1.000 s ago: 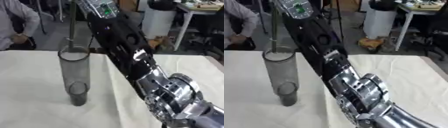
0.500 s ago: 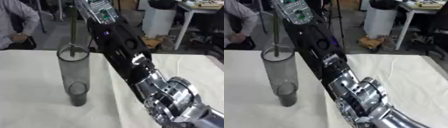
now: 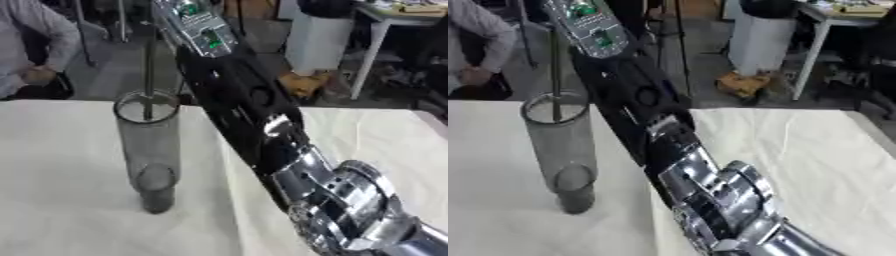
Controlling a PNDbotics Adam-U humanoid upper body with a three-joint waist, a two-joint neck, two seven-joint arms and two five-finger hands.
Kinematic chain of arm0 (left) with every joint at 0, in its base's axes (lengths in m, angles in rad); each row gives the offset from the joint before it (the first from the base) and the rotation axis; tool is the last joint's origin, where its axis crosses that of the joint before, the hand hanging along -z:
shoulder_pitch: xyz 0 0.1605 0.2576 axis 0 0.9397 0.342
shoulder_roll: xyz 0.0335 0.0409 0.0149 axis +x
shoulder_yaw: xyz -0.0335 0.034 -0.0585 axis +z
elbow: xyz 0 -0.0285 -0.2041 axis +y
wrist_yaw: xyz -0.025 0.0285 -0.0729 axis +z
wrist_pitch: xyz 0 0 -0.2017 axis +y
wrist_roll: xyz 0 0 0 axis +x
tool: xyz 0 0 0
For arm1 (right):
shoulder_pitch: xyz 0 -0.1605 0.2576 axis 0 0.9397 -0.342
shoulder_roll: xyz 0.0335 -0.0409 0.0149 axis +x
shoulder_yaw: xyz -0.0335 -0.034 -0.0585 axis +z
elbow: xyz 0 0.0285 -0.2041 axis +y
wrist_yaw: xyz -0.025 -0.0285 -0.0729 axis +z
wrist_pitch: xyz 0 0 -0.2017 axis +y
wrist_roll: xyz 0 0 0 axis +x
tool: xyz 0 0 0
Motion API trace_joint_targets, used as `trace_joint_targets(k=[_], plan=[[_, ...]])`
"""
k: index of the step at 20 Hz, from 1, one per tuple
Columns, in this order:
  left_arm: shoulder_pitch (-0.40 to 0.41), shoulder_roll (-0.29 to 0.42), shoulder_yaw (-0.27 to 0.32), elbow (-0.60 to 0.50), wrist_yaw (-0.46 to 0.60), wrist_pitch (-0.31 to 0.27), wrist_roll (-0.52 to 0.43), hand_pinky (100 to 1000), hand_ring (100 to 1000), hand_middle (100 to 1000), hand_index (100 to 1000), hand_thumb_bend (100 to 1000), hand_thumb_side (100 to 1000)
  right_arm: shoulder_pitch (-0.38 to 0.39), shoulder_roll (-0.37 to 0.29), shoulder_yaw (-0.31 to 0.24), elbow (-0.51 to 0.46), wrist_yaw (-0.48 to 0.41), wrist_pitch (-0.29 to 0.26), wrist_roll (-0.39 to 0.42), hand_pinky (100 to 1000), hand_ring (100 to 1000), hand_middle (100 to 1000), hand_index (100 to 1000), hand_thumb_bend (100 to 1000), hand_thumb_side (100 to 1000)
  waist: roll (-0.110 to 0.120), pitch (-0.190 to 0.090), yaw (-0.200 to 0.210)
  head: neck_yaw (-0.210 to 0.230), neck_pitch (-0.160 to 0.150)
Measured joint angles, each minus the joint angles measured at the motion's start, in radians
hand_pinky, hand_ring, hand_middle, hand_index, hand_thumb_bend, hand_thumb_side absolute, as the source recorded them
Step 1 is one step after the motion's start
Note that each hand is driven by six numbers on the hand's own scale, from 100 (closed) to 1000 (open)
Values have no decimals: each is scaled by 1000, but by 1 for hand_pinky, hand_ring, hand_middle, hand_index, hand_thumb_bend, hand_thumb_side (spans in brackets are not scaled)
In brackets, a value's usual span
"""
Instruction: Arrange flowers into the vase.
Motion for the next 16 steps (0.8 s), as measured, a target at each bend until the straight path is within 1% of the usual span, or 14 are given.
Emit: trace_joint_targets(k=[16], plan=[[-1,-1,0,0,2,0,0,545,603,856,905,100,1000,31,16,5,-16,26,-20,36,100,154,100,525,100,211,10,21,11,-9,-14]])
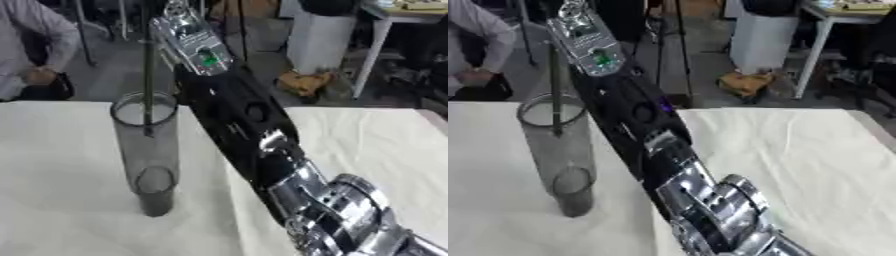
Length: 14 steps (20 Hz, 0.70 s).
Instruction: Arrange flowers into the vase.
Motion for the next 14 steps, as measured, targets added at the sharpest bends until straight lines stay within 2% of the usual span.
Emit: trace_joint_targets(k=[9,14], plan=[[-1,-1,0,0,4,0,0,545,602,857,905,100,1000,10,0,0,-8,9,-20,20,115,172,100,525,100,213,1,7,0,0,0],[-5,-8,0,0,6,0,0,545,602,858,905,100,1000,16,0,1,-8,9,-34,33,193,265,100,528,100,217,1,8,0,0,-1]])
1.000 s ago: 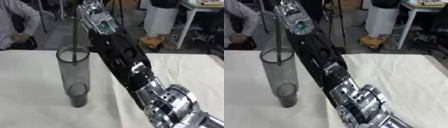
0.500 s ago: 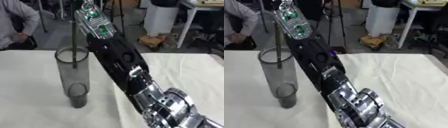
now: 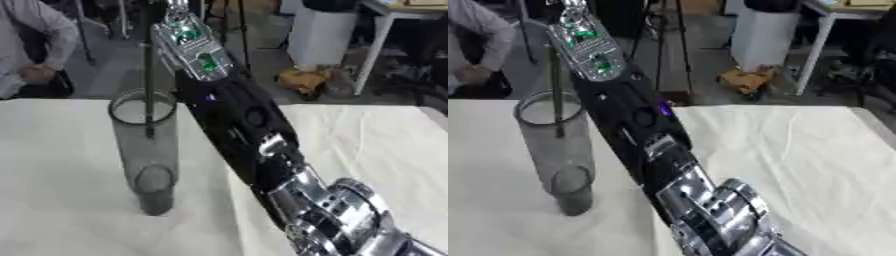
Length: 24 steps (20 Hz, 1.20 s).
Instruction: Arrange flowers into the vase.
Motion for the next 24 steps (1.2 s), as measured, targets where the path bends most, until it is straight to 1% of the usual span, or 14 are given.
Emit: trace_joint_targets(k=[5,8,12,18,20,21,24], plan=[[-2,0,0,0,0,0,0,545,602,858,905,100,1000,9,0,6,0,10,-11,17,288,419,100,525,100,220,0,4,0,1,-3],[-2,0,0,0,0,0,0,544,602,858,905,100,1000,14,0,6,0,21,-11,28,327,502,100,531,100,222,0,4,0,1,-4],[-3,0,0,0,0,0,0,544,602,858,905,100,1000,15,0,6,0,31,-12,36,359,580,100,545,100,227,0,4,0,3,-4],[-3,0,0,0,0,0,0,545,602,858,905,100,1000,19,-1,11,1,53,-21,62,392,671,113,597,100,239,0,4,-5,9,-7],[-3,0,0,0,0,0,0,545,602,859,905,100,1000,19,-2,13,5,67,-25,77,399,684,119,599,100,276,0,4,-5,11,-7],[-3,0,0,0,0,0,0,545,602,859,905,100,1000,19,-4,15,8,74,-27,86,403,690,120,598,100,315,0,4,-5,11,-7],[-3,0,0,0,0,0,0,545,602,859,906,100,1000,20,-12,18,17,92,-32,105,412,709,124,597,100,356,0,4,-7,14,-7]])
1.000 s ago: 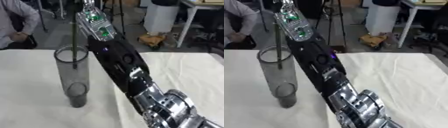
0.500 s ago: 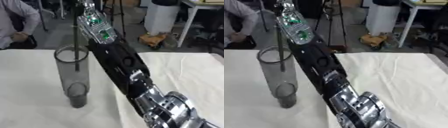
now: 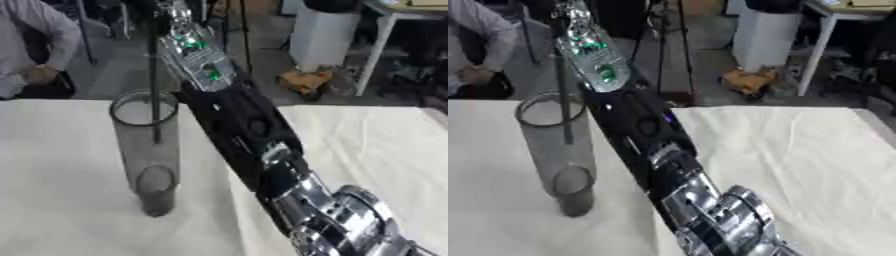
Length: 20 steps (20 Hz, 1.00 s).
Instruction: Arrange flowers into the vase.
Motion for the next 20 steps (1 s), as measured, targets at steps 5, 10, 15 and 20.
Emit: trace_joint_targets(k=[5,10,15,20], plan=[[0,0,0,0,0,0,0,545,602,859,906,100,1000,7,-7,0,6,9,-7,21,444,754,129,561,100,401,0,0,-1,4,0],[0,0,0,0,0,0,0,544,602,859,906,100,1000,17,-16,6,10,29,-15,37,465,767,127,544,100,470,0,0,-3,9,0],[0,0,0,0,0,1,-1,544,601,860,906,100,1000,18,-34,18,32,66,-23,62,475,776,124,536,100,497,0,0,-8,13,0],[0,0,0,0,0,3,-2,544,601,860,906,100,1000,21,-49,23,50,91,-34,80,485,783,127,539,100,554,0,0,-10,15,0]])
